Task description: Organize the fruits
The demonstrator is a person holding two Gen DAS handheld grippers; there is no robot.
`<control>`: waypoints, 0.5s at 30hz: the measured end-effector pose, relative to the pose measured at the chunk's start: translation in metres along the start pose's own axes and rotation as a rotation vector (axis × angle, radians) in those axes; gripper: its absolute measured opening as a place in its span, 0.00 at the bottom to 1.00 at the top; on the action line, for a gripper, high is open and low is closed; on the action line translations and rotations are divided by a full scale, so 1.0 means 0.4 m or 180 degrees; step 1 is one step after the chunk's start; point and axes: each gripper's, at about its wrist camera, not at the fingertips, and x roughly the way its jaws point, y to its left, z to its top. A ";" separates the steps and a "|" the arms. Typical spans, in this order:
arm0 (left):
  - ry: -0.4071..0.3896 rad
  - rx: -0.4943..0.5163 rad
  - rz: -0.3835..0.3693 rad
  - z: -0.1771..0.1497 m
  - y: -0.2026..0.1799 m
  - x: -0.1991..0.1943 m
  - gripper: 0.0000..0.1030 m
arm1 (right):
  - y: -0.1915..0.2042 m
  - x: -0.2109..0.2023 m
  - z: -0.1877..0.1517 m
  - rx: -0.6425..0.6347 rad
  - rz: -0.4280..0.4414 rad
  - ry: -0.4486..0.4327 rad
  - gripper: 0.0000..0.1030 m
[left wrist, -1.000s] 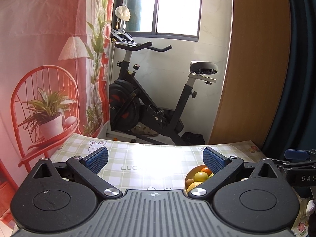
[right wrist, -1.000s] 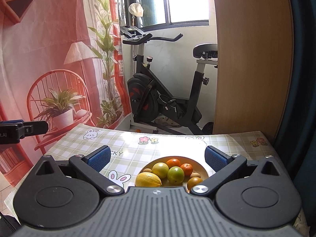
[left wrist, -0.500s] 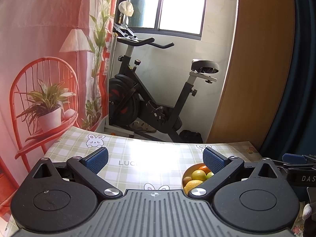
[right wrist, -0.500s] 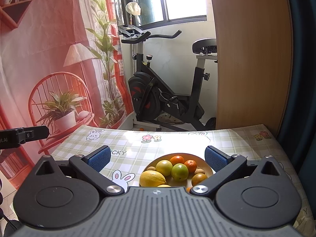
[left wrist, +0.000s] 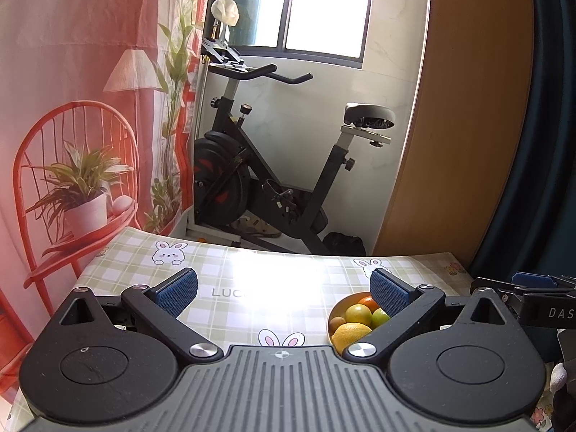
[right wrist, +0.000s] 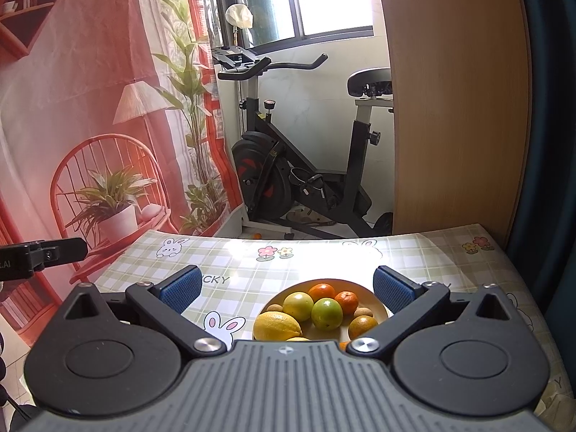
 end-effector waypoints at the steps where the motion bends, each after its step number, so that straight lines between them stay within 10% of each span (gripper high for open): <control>1: 0.0004 0.0004 -0.0006 -0.001 0.000 0.001 1.00 | 0.000 0.000 0.000 0.0001 0.0001 -0.0003 1.00; 15: 0.0034 0.0012 -0.0011 -0.004 0.007 0.009 1.00 | -0.003 -0.015 0.007 0.0027 0.0018 -0.0086 1.00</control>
